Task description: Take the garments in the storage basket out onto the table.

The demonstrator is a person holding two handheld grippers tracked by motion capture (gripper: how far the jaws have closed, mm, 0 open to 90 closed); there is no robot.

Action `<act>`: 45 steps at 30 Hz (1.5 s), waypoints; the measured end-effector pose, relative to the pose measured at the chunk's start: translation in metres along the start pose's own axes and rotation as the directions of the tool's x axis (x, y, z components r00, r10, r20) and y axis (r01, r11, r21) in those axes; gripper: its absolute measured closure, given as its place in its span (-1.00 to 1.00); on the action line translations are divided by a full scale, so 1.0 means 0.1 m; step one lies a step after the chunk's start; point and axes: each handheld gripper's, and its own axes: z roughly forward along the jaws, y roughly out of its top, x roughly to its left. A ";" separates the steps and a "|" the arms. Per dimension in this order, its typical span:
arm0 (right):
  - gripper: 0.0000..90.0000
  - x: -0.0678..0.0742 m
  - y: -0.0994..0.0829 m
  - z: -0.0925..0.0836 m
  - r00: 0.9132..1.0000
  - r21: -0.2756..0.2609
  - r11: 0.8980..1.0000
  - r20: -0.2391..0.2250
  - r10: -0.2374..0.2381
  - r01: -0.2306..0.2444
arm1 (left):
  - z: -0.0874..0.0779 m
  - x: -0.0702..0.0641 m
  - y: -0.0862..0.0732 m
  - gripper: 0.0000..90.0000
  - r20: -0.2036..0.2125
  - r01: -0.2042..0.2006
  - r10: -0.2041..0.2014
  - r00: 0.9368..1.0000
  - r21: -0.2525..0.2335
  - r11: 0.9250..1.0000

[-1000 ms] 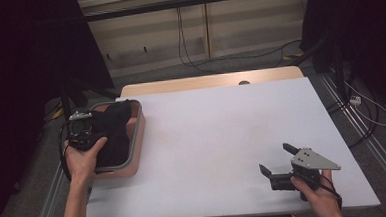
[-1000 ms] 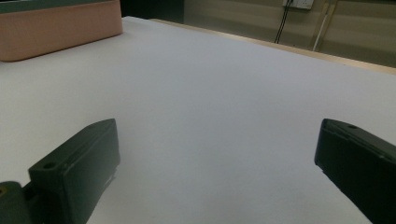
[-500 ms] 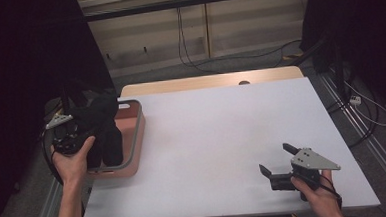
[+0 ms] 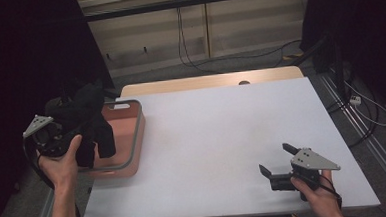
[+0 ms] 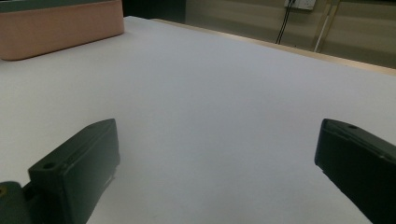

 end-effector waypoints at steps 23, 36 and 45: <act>-1.00 0.01 0.01 0.03 1.000 -0.002 1.000 -0.010 -0.004 0.004 | -0.43 -0.21 0.16 0.51 -0.015 -0.039 0.037 0.999 -0.236 0.971; -1.00 0.01 0.03 0.07 1.000 -0.004 1.000 -0.023 -0.011 0.011 | -0.55 -0.42 0.25 0.51 0.026 -0.042 0.054 0.998 -0.325 0.945; -1.00 0.02 0.05 0.09 1.000 -0.009 1.000 -0.029 -0.012 0.012 | -0.54 -0.54 0.29 0.51 0.067 -0.028 0.053 0.996 -0.331 0.943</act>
